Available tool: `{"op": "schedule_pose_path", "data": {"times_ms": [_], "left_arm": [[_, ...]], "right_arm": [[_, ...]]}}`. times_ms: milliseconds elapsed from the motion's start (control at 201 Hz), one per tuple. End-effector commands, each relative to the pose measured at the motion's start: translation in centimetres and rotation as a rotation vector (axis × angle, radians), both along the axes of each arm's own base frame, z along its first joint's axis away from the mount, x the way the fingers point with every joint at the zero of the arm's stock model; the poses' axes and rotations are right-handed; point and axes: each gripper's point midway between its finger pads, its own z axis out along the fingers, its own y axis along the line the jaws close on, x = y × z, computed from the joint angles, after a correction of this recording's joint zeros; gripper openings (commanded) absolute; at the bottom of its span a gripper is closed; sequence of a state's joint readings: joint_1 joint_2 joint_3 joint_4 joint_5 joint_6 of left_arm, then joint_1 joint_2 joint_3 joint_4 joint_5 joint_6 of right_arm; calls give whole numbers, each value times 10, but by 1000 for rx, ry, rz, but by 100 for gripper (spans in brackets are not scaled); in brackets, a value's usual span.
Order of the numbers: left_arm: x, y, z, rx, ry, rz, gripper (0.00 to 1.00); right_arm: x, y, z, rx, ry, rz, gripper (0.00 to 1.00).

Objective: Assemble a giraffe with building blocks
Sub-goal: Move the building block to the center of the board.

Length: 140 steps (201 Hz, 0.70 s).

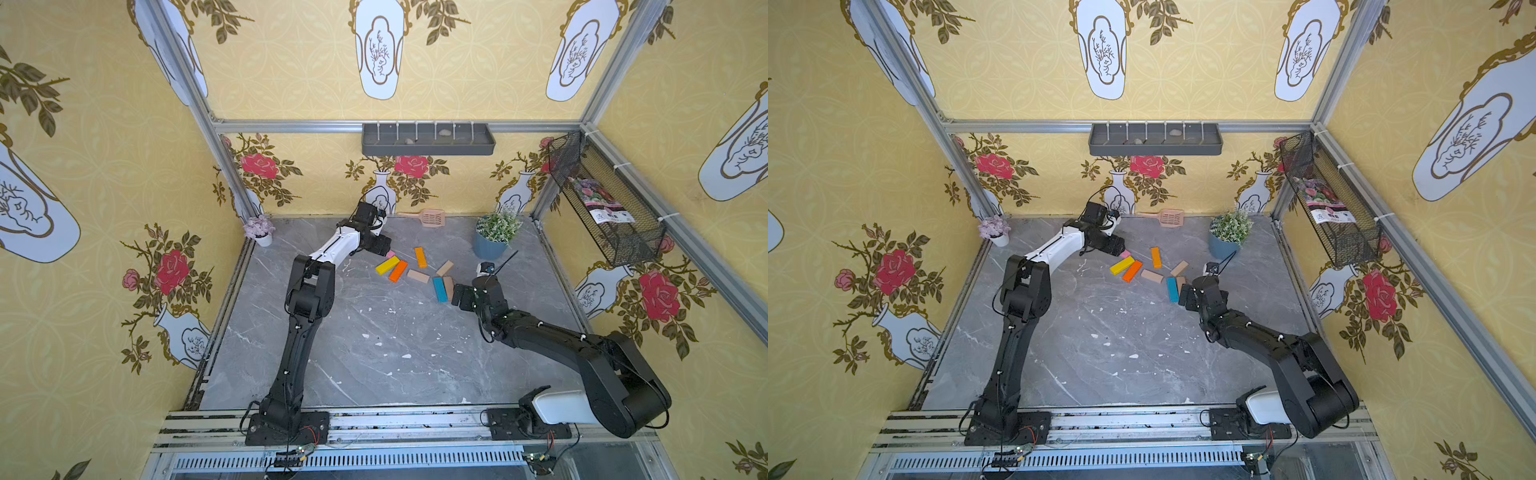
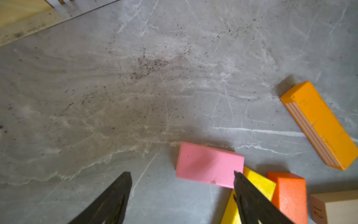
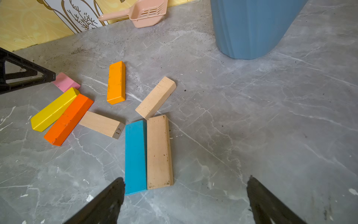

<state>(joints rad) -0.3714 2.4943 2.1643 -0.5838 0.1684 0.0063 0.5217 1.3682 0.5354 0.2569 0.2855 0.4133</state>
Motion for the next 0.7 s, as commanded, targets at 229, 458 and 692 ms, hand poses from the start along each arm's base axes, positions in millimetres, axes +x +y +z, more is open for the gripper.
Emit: {"op": "schedule_pose_path", "data": {"times_ms": [229, 458, 692], "left_arm": [[-19, -27, -25, -4, 78, -61, 86], [-14, -11, -35, 95, 91, -11, 83], [-13, 5, -42, 176, 91, 37, 78]], "right_arm": [[4, 1, 1, -16, -3, -1, 98], [4, 1, 0, -18, 6, 0, 97], [5, 2, 1, -12, 5, 3, 98]]}}
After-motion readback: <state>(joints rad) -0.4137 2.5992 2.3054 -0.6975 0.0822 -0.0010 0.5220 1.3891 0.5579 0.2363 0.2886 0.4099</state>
